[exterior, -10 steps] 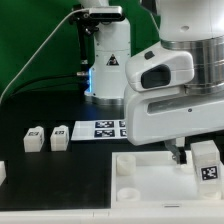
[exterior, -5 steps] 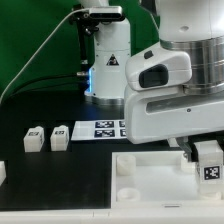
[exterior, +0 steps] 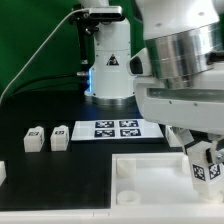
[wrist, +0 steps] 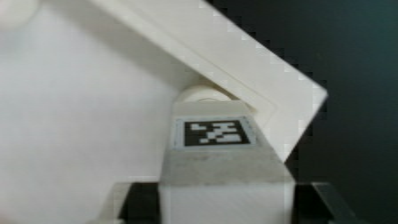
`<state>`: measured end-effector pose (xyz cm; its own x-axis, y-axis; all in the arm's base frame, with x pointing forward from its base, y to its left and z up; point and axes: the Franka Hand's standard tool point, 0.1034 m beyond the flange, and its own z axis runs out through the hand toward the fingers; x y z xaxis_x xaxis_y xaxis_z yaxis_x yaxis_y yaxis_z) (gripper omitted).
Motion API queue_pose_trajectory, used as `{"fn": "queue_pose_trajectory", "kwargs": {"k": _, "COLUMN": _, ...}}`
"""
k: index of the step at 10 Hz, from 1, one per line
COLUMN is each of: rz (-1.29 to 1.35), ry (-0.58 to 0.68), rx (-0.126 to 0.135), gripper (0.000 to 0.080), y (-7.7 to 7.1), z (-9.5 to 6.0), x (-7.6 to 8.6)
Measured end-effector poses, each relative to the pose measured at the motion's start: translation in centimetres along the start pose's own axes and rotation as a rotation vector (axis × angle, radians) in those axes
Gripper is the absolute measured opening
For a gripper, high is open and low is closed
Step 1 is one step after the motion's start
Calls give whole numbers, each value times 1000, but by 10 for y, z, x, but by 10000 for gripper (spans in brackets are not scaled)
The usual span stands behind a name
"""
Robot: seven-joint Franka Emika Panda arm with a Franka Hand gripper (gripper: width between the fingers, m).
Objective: Assemble one leg
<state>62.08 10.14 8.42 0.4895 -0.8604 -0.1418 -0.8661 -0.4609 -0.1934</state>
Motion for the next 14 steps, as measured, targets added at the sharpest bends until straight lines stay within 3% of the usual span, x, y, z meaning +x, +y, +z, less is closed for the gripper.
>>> {"fn": "queue_pose_trajectory", "kwargs": {"k": 4, "rz": 296, "ry": 1, "rx": 6, "gripper": 292, "y": 0, "z": 0, "x": -2}}
{"fn": "queue_pose_trajectory", "kwargs": {"k": 6, "rz": 511, "ry": -12, "rx": -3, "gripper": 292, "y": -7, "z": 4, "x": -10}}
{"fn": "queue_pose_trajectory", "kwargs": {"k": 9, "rz": 499, "ry": -16, "rx": -9, "gripper": 294, "y": -8, "z": 4, "x": -11}}
{"fn": "queue_pose_trajectory", "kwargs": {"k": 10, "rz": 491, "ry": -16, "rx": -9, "gripper": 469, "y": -7, "z": 5, "x": -11}}
{"fn": "queue_pose_trajectory", "kwargs": {"k": 11, "rz": 433, "ry": -16, "rx": -9, "gripper": 586, "y": -7, "z": 5, "x": -11}}
{"fn": "queue_pose_trajectory", "kwargs": {"k": 14, "rz": -50, "ry": 1, "rx": -29, "gripper": 646, "y": -2, "z": 8, "x": -13}}
